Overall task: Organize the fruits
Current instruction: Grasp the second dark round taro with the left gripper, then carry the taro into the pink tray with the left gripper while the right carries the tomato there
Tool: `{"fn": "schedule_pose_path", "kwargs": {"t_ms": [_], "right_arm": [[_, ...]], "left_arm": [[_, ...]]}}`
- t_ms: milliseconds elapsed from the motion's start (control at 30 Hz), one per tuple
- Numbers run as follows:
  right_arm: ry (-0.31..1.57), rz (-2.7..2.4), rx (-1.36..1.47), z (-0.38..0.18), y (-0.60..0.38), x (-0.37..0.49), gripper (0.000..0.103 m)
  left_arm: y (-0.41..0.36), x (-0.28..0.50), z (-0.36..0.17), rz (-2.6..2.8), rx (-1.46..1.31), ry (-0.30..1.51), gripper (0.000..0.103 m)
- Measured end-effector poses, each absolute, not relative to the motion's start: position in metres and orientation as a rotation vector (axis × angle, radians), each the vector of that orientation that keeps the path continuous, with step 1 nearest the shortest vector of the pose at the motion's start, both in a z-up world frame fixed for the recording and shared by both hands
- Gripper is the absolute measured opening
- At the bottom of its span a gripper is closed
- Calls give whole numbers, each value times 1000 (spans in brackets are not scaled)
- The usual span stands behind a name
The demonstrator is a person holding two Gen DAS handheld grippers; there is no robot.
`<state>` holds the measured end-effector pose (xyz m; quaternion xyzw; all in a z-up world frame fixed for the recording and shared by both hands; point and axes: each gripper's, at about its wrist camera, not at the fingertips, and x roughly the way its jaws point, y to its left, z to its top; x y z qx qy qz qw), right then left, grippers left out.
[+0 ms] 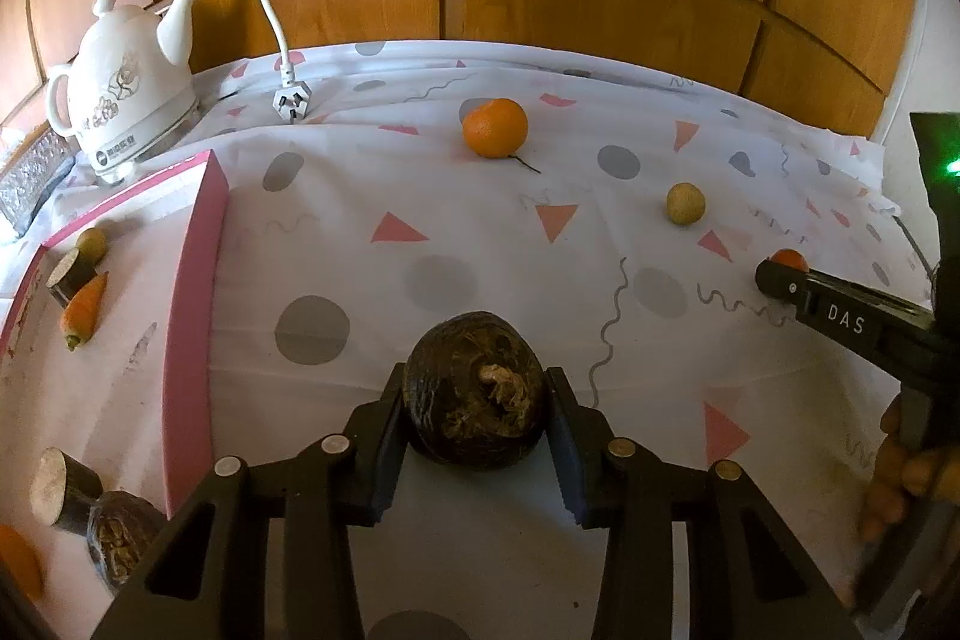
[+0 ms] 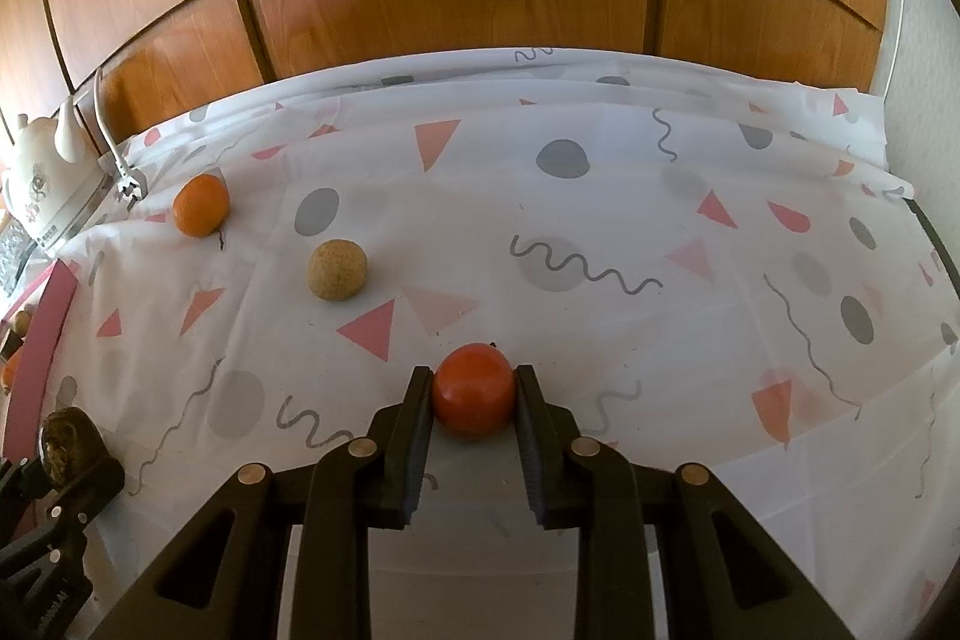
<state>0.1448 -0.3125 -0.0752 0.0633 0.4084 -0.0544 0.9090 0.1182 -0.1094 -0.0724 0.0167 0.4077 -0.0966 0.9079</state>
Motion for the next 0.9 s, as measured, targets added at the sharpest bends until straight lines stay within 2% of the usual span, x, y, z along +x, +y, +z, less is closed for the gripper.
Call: {"fn": "schedule_pose_path", "kwargs": {"t_ms": [433,900], "right_arm": [[841,-114,133,-75,-312,144,27],[840,-113,136,-74,-312,144,27]], "left_arm": [[-110,116,-69,-198,44,857,42],[-93,84,-34,-204,11,806,42]]}}
